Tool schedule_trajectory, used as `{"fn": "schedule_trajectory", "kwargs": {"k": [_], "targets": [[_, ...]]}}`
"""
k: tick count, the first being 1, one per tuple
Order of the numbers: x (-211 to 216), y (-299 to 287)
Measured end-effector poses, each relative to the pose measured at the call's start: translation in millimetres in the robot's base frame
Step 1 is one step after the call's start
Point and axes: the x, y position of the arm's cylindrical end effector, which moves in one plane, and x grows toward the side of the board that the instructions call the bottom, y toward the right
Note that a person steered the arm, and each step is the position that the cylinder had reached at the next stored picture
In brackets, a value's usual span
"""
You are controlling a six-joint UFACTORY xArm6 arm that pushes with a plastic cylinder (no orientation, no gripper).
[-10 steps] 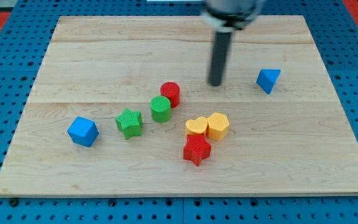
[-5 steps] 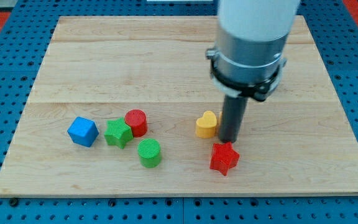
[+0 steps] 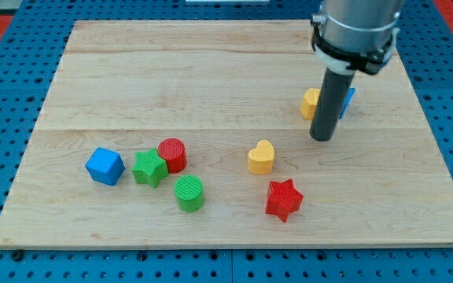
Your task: Separate the hexagon from the heart
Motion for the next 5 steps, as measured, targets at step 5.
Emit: {"fn": "schedule_trajectory", "kwargs": {"k": [5], "targets": [[40.6, -151.1]]}}
